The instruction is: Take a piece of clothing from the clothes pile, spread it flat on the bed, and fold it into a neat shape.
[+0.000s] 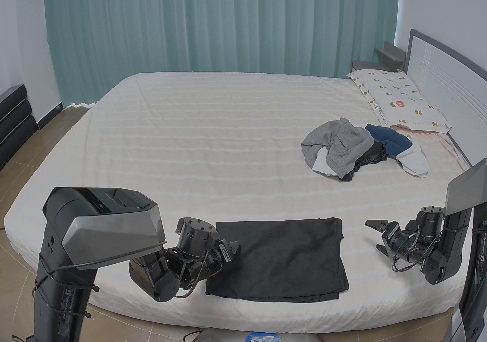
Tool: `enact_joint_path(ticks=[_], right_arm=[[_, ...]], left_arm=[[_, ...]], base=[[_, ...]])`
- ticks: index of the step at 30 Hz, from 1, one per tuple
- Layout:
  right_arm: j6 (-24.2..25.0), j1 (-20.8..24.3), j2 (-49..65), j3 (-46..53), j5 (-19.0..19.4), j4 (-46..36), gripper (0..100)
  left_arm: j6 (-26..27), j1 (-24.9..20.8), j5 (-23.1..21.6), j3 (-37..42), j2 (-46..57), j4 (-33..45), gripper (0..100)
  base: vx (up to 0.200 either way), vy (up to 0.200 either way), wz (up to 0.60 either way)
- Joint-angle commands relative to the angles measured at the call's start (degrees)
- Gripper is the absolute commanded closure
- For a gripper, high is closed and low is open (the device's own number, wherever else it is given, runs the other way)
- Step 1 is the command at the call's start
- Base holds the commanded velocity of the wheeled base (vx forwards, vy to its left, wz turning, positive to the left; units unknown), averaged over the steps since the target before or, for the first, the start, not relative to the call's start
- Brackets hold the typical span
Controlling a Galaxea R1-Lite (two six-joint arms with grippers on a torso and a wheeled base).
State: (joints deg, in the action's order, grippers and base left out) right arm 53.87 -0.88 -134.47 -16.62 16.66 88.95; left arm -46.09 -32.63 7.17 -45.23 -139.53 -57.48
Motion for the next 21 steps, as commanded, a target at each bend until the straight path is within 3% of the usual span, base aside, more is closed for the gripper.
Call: enact_joint_path(ticks=[1, 21], right_arm=[[0.0, 0.0, -0.1, 0.0, 0.0, 0.5, 0], [0.1, -0.2, -0.2, 0.2, 0.0, 0.5, 0]], left_arm=[[-0.1, 0.0, 0.0, 0.1, 0.1, 0.0, 100], [-0.2, 1.2, 0.4, 2.9, 2.2, -0.3, 100]], base=[[0.000, 0.000, 0.00], [0.000, 0.000, 0.00]])
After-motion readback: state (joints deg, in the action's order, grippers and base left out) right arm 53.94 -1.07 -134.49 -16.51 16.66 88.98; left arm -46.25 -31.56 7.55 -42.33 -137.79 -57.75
